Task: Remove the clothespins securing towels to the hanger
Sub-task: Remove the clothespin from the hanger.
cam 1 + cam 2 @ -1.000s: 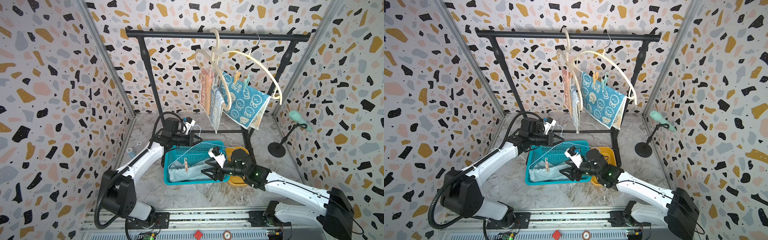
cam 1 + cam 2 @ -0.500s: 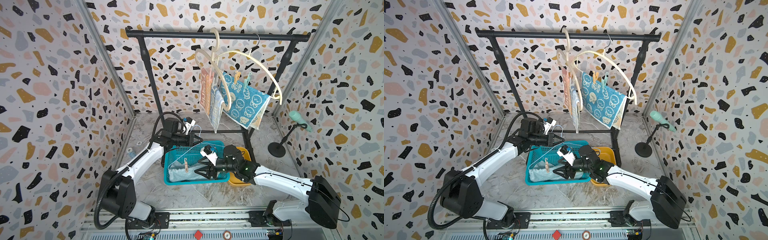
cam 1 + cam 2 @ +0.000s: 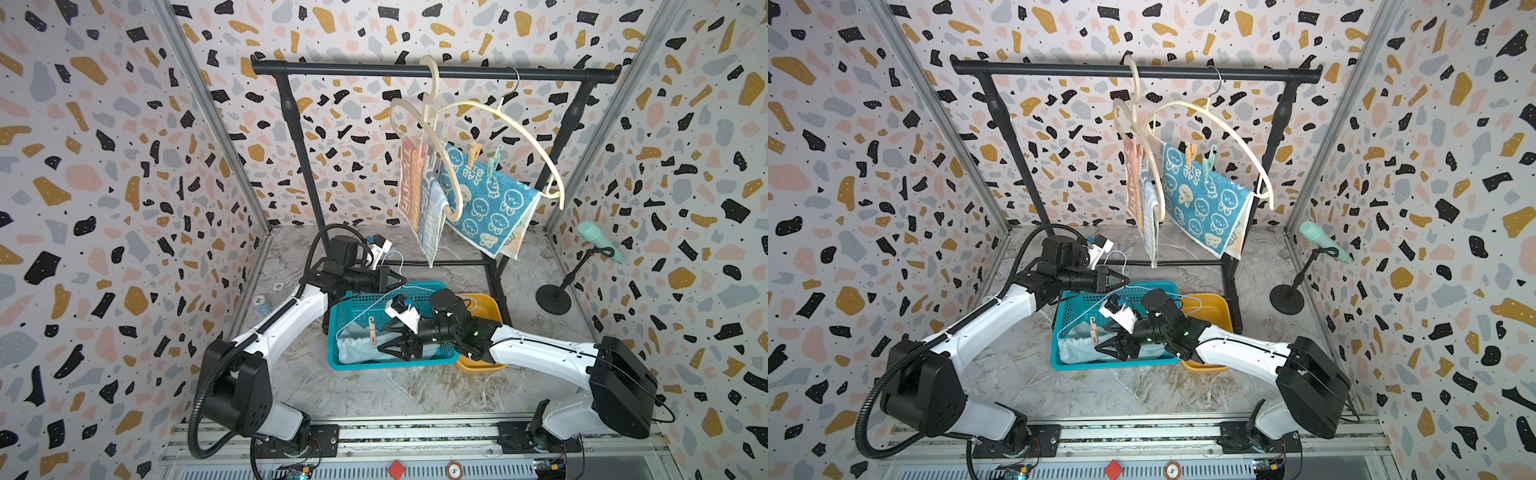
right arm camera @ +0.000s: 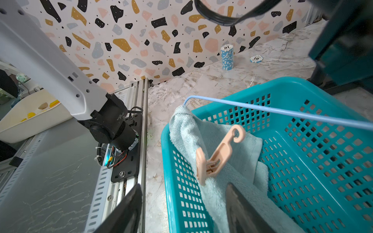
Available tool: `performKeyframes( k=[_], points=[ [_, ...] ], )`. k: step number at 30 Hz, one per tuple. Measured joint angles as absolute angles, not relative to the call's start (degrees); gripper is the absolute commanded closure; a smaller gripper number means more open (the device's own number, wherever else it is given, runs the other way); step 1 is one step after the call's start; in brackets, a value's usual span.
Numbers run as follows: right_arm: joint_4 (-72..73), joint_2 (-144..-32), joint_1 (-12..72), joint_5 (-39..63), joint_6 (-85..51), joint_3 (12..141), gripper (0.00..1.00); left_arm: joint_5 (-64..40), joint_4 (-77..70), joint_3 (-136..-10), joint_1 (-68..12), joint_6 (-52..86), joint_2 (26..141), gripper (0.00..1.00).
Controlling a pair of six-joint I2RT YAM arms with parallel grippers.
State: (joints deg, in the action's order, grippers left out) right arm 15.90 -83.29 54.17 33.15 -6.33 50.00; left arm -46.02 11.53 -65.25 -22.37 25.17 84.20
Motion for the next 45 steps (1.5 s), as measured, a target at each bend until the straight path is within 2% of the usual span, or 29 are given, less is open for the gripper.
performKeyframes(
  k=[36, 45],
  points=[
    [17.63, -91.50, 54.41, 33.54, -3.97, 56.45, 0.34, -47.55, 10.17, -65.25, -22.94, 27.46, 84.60, 1.00],
    [18.98, -91.57, 54.76, 33.95, -4.01, 56.64, 0.38, -47.51, 10.17, -65.25, -22.94, 28.40, 85.10, 1.00]
  ],
)
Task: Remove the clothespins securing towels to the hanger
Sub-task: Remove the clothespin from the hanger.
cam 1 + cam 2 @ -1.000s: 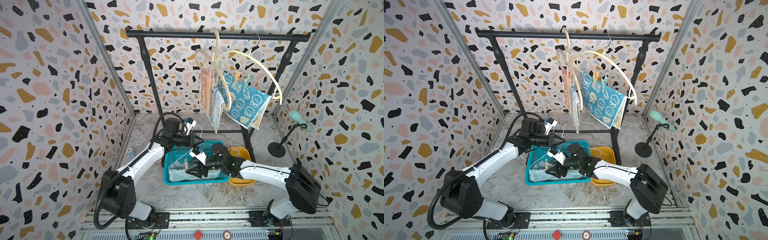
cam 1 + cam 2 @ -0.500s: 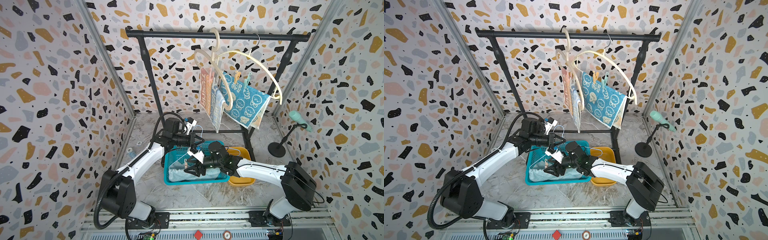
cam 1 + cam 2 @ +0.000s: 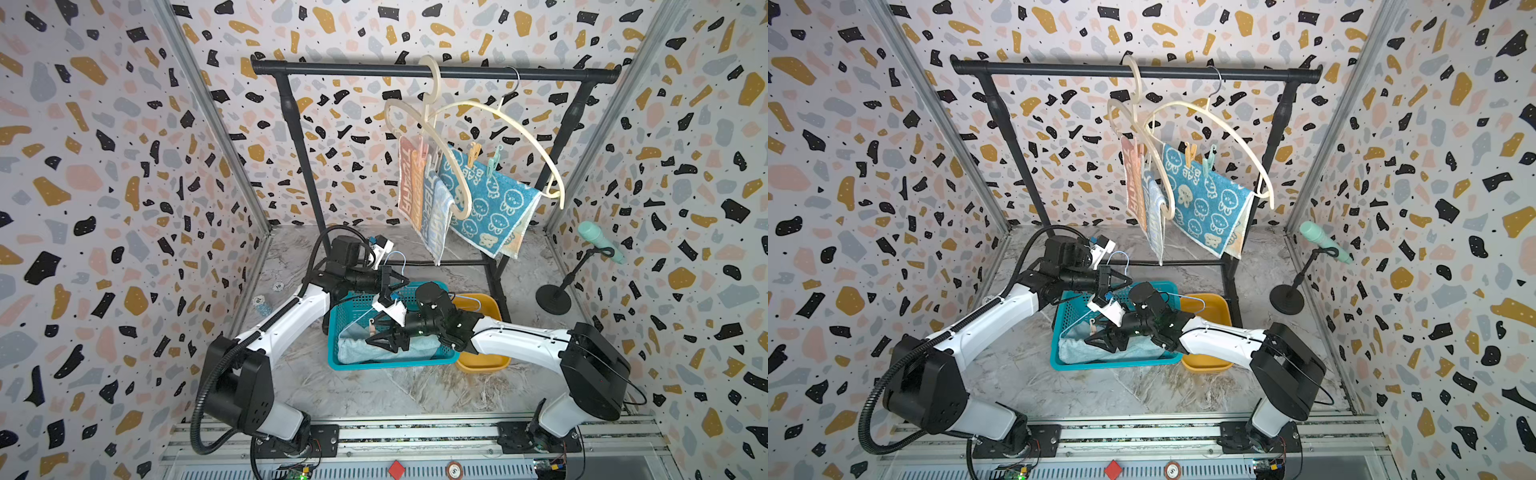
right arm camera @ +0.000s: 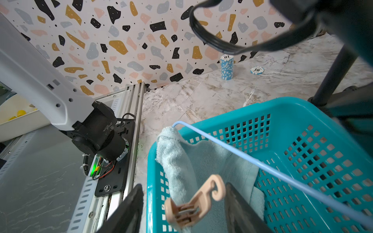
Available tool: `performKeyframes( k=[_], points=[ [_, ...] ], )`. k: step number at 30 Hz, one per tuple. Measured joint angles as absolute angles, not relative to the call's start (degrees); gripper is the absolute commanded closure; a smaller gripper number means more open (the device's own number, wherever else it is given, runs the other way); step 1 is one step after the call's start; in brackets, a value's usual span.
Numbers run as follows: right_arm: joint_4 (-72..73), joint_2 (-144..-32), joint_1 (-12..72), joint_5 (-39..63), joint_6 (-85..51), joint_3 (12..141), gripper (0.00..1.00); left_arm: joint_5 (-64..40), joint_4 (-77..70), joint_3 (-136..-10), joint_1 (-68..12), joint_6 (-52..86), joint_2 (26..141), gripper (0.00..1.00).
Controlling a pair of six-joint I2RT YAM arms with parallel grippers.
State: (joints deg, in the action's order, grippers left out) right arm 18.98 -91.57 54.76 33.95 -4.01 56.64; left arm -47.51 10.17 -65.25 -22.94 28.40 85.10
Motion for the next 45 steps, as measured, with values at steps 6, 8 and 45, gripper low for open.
performKeyframes(
  k=[6, 8, 45],
  points=[
    [19.53, -91.79, 54.85, 34.15, -4.03, 56.64, 0.41, -47.51, 10.17, -65.25, -22.94, 28.77, 85.12, 1.00],
    [19.68, -92.09, 54.89, 34.26, -4.03, 56.64, 0.42, -47.53, 10.17, -65.25, -22.94, 28.80, 85.12, 1.00],
    [20.18, -94.91, 55.16, 35.40, -5.04, 56.75, 0.57, -47.53, 10.17, -65.25, -22.94, 29.21, 85.12, 1.00]
  ],
)
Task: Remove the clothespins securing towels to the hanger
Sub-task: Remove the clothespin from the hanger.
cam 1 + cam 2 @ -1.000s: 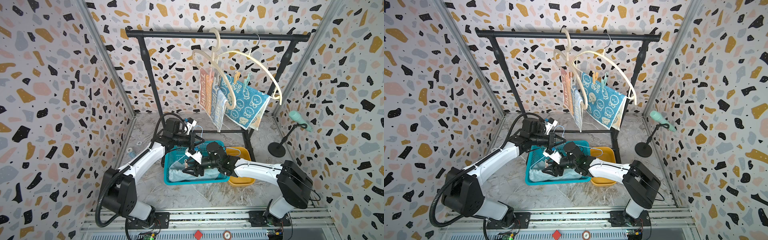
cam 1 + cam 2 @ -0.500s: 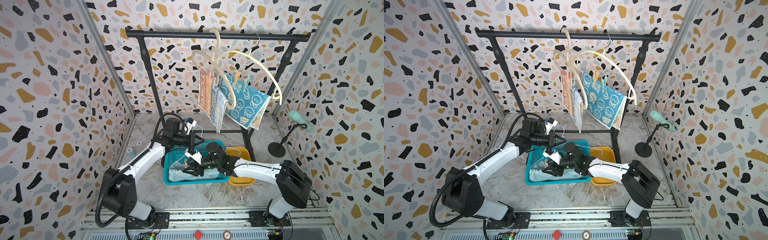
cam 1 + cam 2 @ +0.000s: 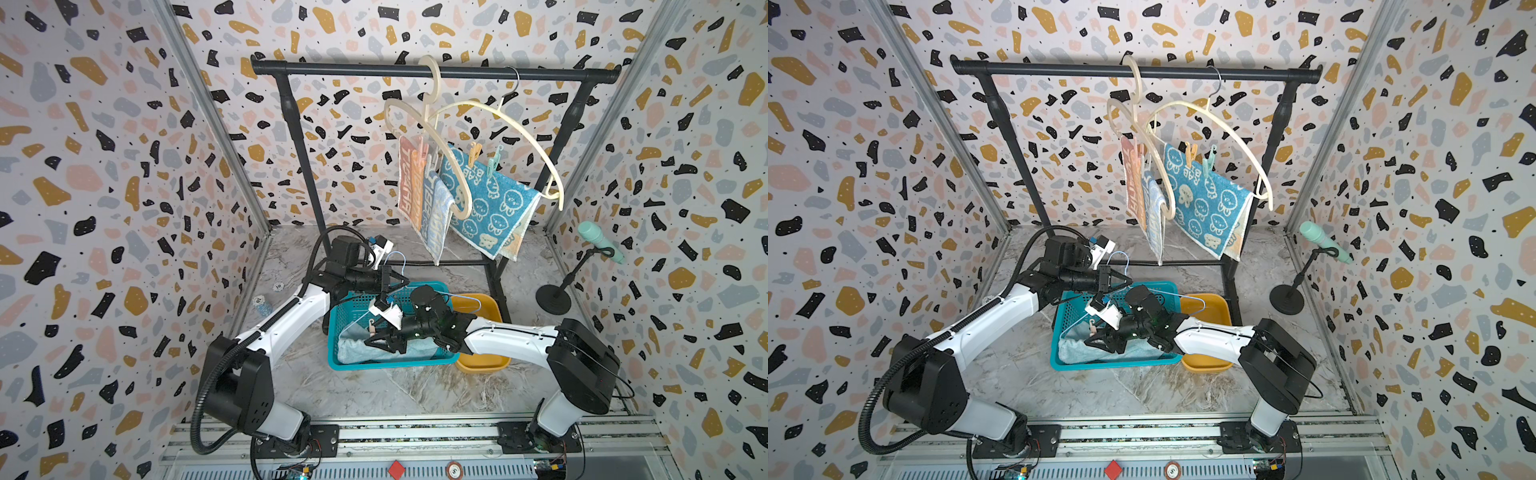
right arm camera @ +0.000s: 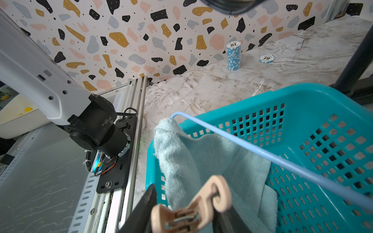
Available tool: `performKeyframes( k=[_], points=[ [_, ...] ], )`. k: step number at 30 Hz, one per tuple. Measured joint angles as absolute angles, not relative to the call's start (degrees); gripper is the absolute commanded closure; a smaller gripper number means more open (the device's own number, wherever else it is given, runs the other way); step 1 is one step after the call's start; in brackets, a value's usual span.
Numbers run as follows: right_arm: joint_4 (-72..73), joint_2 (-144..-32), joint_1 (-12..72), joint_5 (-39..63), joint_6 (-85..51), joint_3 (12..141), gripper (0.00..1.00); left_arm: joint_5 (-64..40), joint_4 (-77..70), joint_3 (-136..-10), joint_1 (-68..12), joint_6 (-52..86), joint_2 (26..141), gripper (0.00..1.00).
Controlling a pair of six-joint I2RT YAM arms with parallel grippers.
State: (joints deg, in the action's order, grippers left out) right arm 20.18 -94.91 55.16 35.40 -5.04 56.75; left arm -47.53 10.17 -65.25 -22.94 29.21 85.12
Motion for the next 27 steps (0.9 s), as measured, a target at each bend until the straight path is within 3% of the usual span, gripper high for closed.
performKeyframes(
  k=[13, 27],
  points=[
    [20.23, -94.91, 55.16, 35.40, -5.06, 57.58, 0.66, -47.55, 10.17, -65.25, -22.94, 29.21, 85.12, 1.00],
    [20.23, -94.91, 55.16, 35.40, -5.28, 57.60, 0.89, -47.53, 10.17, -65.25, -22.94, 29.21, 85.12, 1.00]
  ],
)
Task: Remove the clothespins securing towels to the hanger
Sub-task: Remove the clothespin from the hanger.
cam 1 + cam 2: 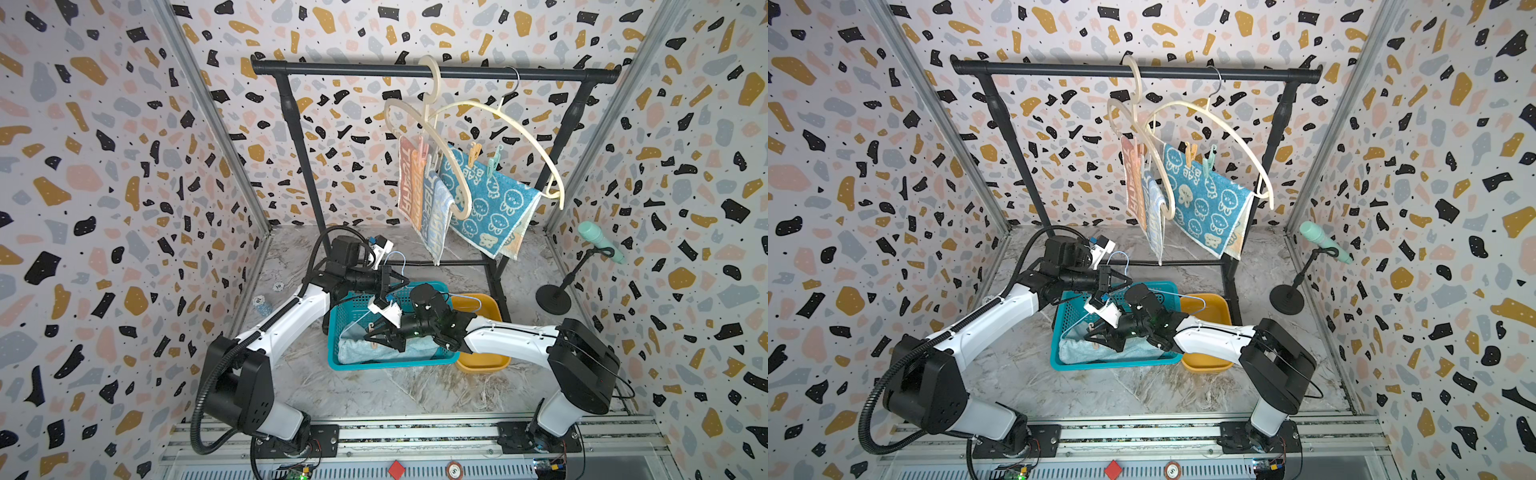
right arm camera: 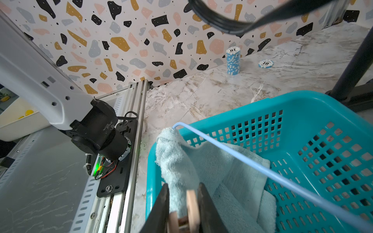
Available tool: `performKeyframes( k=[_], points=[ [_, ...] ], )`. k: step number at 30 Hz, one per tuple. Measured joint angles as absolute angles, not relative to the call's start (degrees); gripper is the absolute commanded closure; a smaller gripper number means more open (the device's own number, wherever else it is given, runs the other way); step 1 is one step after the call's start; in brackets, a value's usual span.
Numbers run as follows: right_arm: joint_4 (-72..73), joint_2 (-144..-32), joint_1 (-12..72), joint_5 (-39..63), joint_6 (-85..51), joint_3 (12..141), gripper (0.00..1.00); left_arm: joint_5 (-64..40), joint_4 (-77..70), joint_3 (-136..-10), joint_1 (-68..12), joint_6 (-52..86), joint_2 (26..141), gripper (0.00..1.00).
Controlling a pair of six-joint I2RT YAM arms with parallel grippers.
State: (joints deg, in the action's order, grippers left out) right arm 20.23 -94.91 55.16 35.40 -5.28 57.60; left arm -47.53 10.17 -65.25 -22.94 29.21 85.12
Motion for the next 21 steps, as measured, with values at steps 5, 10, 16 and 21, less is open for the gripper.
performKeyframes(
  k=[5, 10, 16, 21],
  points=[
    [20.25, -94.91, 55.16, 35.35, -5.30, 57.60, 1.00, -47.51, 10.17, -65.25, -22.94, 29.21, 85.12, 1.00],
    [20.58, -94.91, 55.16, 34.94, -5.52, 57.60, 1.00, -47.51, 10.15, -64.97, -22.94, 29.23, 85.10, 1.00],
    [21.08, -94.91, 55.16, 34.00, -5.58, 57.60, 1.00, -47.48, 9.80, -64.14, -22.94, 29.36, 85.10, 1.00],
    [21.04, -94.91, 55.16, 33.21, -5.76, 57.84, 1.00, -47.48, 9.74, -64.07, -22.94, 29.41, 85.10, 1.00]
  ],
)
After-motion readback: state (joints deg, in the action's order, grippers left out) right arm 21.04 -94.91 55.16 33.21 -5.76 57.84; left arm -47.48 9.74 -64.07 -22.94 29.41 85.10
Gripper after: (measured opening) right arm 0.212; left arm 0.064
